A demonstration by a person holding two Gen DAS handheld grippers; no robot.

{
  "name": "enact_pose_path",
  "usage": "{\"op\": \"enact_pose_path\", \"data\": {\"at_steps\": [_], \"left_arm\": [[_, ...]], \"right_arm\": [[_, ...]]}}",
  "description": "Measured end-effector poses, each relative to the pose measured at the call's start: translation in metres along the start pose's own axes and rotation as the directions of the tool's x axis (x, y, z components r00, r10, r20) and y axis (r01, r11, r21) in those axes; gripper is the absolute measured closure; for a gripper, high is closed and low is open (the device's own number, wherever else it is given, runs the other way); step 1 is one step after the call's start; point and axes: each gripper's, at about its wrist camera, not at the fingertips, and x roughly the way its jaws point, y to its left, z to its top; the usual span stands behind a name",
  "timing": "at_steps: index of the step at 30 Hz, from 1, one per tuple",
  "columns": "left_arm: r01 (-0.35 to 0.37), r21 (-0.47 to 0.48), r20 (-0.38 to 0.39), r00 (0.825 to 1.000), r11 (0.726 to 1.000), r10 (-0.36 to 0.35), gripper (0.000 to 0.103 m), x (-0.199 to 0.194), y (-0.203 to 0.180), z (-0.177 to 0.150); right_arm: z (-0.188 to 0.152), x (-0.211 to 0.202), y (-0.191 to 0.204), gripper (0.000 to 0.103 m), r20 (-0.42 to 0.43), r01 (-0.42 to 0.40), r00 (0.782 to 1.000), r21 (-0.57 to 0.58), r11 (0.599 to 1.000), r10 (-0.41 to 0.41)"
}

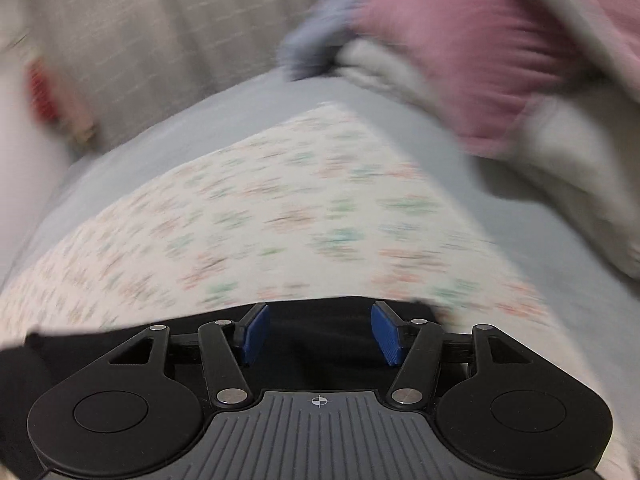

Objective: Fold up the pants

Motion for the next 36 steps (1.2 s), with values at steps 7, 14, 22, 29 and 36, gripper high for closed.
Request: {"op": "enact_pose_path", "data": {"at_steps": [7,14,22,29,36], "left_arm": [[-0.076,0.313,-0.058,0.993,0.947,0.099,0.026,0.075,-0.068,0.012],[-0.078,0.381,-0.106,0.986,0.921,0.127,0.072,0.098,-0.066,0.008],[0.0,0.116,-0.021,1.0,0.993,0.002,0.075,0.097,-0.039,0.041],[-0.053,0.135,0.031,0.998,0.989,0.049,0.065,0.118,-0.046,0.018],[-0.006,-0.113,0.145,0.989,0.994,0.022,0.036,0.029,0.023,0.023]], "right_arm": [[-0.024,0.021,0.041,0.048,-0.077,-0.067,0.996,-0.168,0.984,0.055],[-0.026,0.034,0.043,0.055,-0.151,-0.068,0.988,-0.186,0.98,0.039],[-0.018,0.022,0.038,0.074,-0.048,0.038,0.998,-0.197,0.98,-0.048],[-0.027,0.039,0.043,0.075,-0.082,0.074,0.992,-0.24,0.968,-0.096],[-0.023,0.036,0.041,0.076,-0.041,0.104,0.992,-0.236,0.966,-0.116]]}}
